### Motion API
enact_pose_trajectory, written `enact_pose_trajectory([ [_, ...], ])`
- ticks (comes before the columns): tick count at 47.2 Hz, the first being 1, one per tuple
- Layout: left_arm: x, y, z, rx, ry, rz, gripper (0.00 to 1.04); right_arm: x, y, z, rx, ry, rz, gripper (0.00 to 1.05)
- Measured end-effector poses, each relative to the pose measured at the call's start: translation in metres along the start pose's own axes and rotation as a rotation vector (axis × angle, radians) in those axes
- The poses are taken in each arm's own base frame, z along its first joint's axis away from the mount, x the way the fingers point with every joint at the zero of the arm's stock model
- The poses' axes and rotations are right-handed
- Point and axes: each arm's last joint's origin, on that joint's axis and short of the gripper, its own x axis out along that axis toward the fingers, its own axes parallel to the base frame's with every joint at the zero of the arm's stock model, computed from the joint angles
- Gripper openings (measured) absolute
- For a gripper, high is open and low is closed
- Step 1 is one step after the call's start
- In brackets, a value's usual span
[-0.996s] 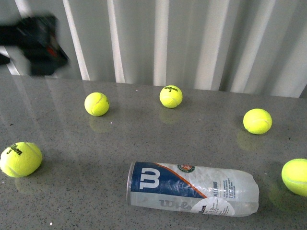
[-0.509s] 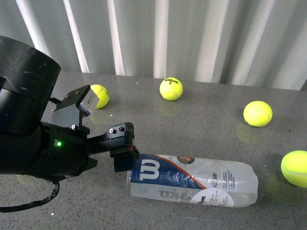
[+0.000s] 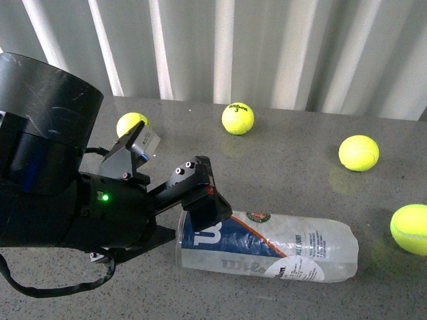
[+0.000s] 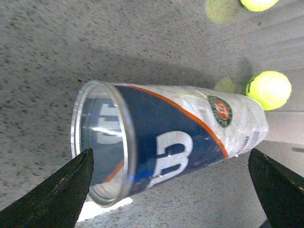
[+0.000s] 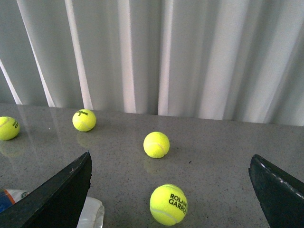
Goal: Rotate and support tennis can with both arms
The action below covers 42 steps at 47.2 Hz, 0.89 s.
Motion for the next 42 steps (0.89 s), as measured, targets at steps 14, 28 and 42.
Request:
enact_pose_trajectory([
  [14, 0.010, -0.014, -0.012, -0.047, 0.024, -0.075, 0.96, 0.000, 0.000, 0.000, 0.000, 0.000, 0.000, 0.98],
  [28, 0.017, -0.006, -0.024, -0.131, 0.007, -0.085, 0.41, 0.000, 0.000, 0.000, 0.000, 0.000, 0.000, 0.98],
  [42, 0.012, -0.002, -0.020, -0.208, -0.020, -0.115, 0.05, 0.000, 0.000, 0.000, 0.000, 0.000, 0.000, 0.98],
])
